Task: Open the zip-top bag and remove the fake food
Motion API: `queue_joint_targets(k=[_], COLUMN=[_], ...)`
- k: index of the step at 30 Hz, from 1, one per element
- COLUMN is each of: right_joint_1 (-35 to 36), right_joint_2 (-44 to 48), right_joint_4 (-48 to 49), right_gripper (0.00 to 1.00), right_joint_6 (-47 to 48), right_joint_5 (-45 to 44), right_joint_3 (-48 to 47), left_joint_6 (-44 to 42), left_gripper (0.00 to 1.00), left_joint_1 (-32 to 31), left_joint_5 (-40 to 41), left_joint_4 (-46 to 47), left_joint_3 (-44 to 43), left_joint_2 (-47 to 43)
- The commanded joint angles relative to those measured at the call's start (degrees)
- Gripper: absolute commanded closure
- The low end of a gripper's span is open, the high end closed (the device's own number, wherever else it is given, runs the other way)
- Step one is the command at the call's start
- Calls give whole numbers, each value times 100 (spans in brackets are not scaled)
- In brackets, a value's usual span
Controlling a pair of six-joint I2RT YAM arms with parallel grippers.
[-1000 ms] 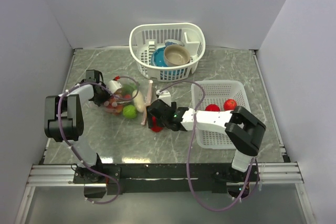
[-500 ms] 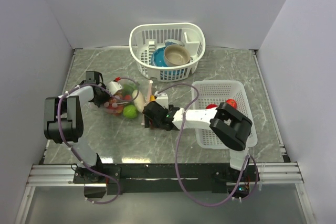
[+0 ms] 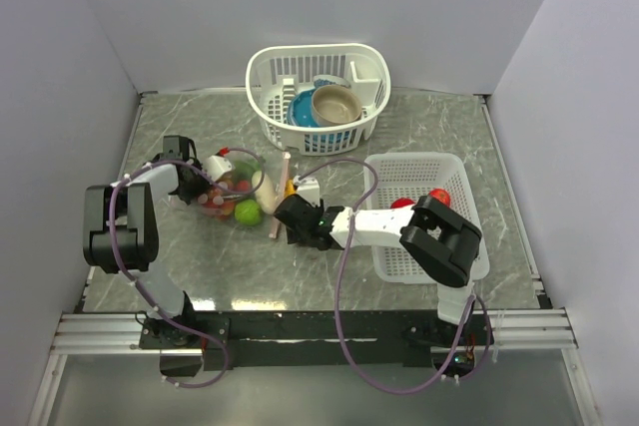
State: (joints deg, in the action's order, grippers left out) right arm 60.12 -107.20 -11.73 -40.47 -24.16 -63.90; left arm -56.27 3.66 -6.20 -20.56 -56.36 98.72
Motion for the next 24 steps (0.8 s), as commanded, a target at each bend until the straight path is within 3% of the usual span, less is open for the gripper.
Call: queue_joint_targets(k=[1,2,3,7,9,16,17,18,19,21,22,24], right_joint_1=[0,9,0,-44,-323,-1659,-1757,-1827,-1924,-1969,-1977,-1978], right_joint_2=[444,541,820,1700,2184,3775,3942,3987,4013,4031,4031,3970], right_joint_4=[-294,-373,-444,-760,-892,-1787,-1946,-2095,-2262,-2343,-2265,-2150], right_gripper=[73,86,89,85,85,94,91,79,51,23,0,0], right_joint_6=[355,399,425,698,751,-452,-766,-891,-962,-1095,-1043,-920], right_joint_5=[-422,-718,-887,-1661,-1566,-1977,-2039,-2075,-2014,-1900,-1769,-1671], right_joint_3=[0,9,26,62,27,982,1063,1133,1273,1423,1555,1591], left_joint_6=[-7,-15,-42,-173,-331,-578,-587,-648,-674,-718,-710,-692], left_gripper=[99,99,99,98,98,98,98,98,98,98,98,98], left_joint_1=[-32,-32,-32,-50,-146,-217,-217,-217,-217,-208,-208,-199], left_joint_5=[-145,-162,-163,-180,-58,4,4,-13,-4,13,31,92], left_joint_4=[-441,-440,-440,-467,-423,-511,-511,-519,-493,-458,-467,-476], left_joint_3=[239,239,239,178,213,240,257,274,309,345,336,284], left_joint_2=[-54,-54,-54,-46,-98,-125,-116,-125,-125,-107,-90,-19])
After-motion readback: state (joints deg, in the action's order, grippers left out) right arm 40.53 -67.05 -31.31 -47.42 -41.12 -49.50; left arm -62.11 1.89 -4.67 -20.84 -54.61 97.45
